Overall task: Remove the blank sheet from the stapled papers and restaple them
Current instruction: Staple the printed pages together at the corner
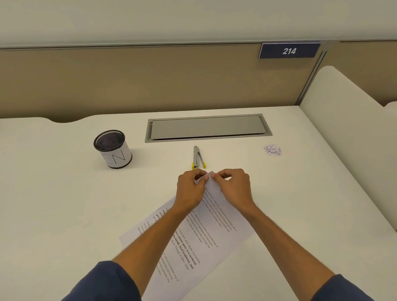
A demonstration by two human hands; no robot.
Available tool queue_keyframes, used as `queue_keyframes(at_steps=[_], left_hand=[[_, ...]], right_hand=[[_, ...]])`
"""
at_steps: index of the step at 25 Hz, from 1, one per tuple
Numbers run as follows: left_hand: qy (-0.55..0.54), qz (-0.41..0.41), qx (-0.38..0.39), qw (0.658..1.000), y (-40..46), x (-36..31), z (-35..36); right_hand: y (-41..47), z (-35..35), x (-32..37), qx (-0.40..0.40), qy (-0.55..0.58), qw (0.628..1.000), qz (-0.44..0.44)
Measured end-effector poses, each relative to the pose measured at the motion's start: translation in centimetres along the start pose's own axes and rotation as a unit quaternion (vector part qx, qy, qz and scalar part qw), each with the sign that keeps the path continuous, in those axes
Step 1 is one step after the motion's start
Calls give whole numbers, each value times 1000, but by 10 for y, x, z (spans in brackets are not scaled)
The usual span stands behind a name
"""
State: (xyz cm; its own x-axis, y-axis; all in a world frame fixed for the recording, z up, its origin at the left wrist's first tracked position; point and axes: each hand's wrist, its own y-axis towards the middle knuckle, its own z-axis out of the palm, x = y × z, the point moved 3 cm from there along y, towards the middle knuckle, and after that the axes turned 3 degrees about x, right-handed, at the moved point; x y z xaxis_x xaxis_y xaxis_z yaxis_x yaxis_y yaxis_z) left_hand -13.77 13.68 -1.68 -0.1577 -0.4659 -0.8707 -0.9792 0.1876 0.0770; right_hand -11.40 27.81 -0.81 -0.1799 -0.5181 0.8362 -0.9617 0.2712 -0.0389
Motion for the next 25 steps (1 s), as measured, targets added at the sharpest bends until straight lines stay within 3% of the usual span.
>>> queue_keyframes(at_steps=[5,17,21,25], left_hand=[[-15,-2,-13,1000,-1,-6,-2],[-34,1,-16,999,-3,-17,-5],[-29,12,-7,999,2,-25,-13],[13,19,26,999,12,-29,-19]], right_hand=[[-5,-6,11,7,-33,999,39],[-1,-1,13,11,46,995,90],[-3,-1,17,20,40,998,54],[-10,-8,27,-6,-87,996,-28]])
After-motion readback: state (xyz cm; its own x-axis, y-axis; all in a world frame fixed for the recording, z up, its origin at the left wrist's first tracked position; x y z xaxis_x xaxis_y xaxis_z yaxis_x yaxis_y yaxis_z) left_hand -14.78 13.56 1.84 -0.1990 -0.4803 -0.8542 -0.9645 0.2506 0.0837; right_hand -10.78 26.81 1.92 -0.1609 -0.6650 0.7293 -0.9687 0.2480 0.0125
